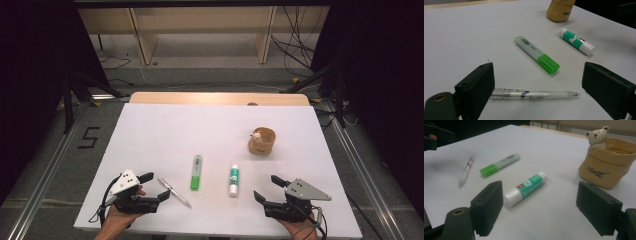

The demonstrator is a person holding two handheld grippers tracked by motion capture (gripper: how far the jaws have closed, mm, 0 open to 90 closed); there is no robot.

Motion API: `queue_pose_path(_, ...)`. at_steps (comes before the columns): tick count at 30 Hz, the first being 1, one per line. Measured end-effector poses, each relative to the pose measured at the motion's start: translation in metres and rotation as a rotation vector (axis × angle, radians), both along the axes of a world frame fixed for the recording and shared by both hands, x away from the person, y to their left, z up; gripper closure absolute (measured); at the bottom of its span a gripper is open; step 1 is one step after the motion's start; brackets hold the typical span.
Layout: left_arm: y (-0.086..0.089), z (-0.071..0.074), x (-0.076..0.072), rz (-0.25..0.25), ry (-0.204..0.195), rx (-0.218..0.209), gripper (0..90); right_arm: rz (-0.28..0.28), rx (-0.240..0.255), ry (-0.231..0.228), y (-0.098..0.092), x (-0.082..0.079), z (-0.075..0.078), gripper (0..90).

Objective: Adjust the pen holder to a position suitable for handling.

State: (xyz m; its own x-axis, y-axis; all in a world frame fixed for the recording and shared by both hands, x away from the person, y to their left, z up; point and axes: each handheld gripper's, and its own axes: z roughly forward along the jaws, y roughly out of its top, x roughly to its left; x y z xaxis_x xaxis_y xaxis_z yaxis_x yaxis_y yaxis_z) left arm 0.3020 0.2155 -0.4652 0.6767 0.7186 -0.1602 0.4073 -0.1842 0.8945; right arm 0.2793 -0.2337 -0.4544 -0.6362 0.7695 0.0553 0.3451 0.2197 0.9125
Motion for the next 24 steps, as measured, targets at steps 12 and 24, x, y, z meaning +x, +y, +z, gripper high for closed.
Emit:
queue_pose_path(12, 0.0, 0.0, 0.0, -0.003, 0.004, 0.004, 10.9, -0.018, -0.007, -0.006, -0.001, 0.004, 0.0, 24.6)
queue_pose_path(24, -0.001, -0.001, 0.001, 0.0, 0.006, 0.005, 11.1, -0.093, -0.011, -0.021, -0.01, 0.025, 0.006, 29.0)
